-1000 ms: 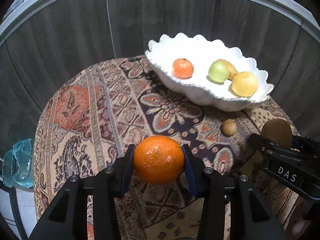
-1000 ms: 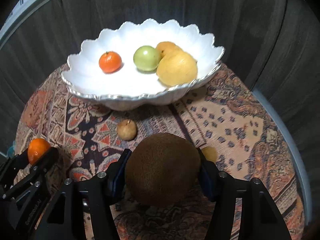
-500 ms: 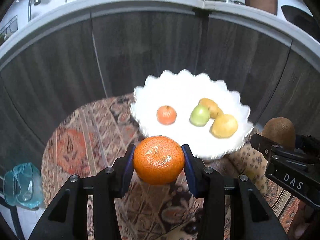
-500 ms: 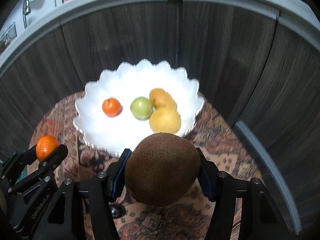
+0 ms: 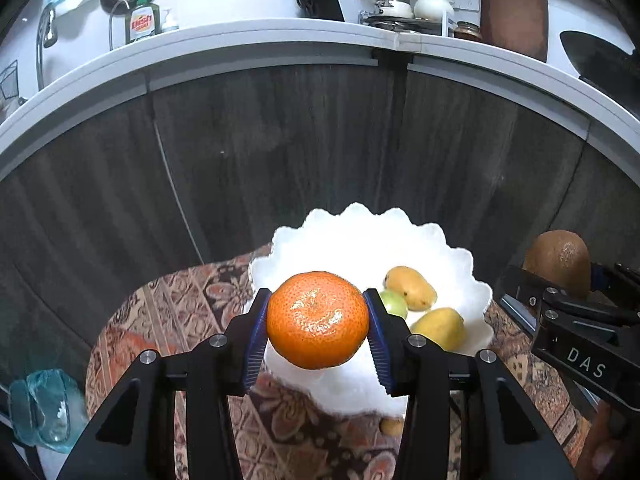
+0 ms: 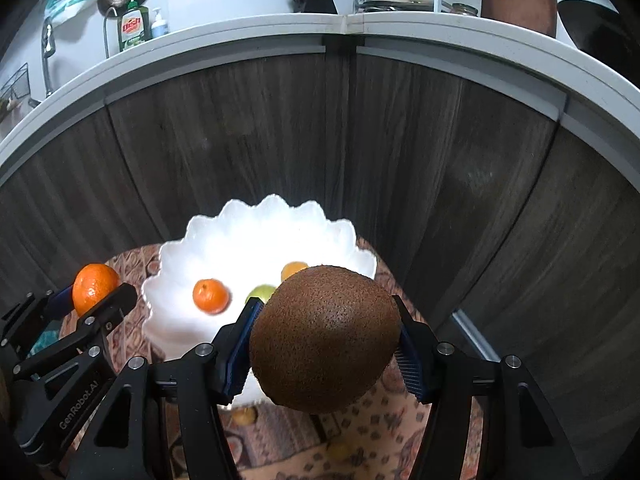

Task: Organize fruits
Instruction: 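Carry mandarin and kiwi into the white bowl and open both tools, then lift both tools from the bowl and move toward the dark plums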

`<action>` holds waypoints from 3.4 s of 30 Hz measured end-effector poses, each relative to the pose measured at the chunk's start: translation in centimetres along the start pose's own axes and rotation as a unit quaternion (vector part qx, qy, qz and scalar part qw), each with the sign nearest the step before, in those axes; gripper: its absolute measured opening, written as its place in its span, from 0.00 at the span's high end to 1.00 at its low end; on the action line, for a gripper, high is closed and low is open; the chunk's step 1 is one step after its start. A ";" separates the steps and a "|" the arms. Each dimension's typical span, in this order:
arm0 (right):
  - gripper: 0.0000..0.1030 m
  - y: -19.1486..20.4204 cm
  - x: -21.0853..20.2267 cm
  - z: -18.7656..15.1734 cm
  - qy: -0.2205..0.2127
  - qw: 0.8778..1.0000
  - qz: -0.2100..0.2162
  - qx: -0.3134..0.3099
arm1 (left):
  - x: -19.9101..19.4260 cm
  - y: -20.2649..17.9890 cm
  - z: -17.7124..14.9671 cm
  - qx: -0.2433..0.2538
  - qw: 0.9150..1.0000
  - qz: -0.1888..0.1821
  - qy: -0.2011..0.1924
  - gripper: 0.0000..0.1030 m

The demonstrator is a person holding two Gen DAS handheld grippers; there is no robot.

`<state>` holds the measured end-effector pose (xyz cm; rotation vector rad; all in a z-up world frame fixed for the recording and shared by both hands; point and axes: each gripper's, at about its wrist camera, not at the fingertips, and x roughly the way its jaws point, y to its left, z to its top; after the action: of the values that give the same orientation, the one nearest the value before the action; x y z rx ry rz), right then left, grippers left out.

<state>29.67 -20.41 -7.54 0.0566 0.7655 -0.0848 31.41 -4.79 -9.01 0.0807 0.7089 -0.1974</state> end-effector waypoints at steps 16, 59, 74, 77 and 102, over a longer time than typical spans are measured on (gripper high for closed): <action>0.40 -0.1 6.5 2.3 0.024 1.000 0.003 -0.009 | 6.6 0.6 1.4 0.000 1.000 -0.001 0.015 0.56; 0.06 -1.0 -3.5 1.4 -0.045 0.999 -0.030 -0.001 | -3.4 -0.1 0.7 -0.018 0.999 0.050 -0.013 0.00; 0.06 -2.5 -12.6 -1.9 -0.085 0.996 -0.025 0.006 | -12.5 -1.8 -2.2 -0.010 0.997 0.059 -0.052 0.00; 0.06 -2.7 -14.0 -2.8 -0.086 0.996 -0.021 0.009 | -13.8 -2.0 -2.9 -0.011 0.997 0.061 -0.050 0.00; 0.06 -5.1 -11.3 -11.8 -0.040 0.999 -0.029 0.008 | -13.0 -4.6 -10.9 0.026 0.998 0.050 -0.033 0.02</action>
<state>12.90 -23.88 -8.33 0.0461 0.6869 -0.1480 13.86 -5.74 -8.76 0.1582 0.6317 -0.1216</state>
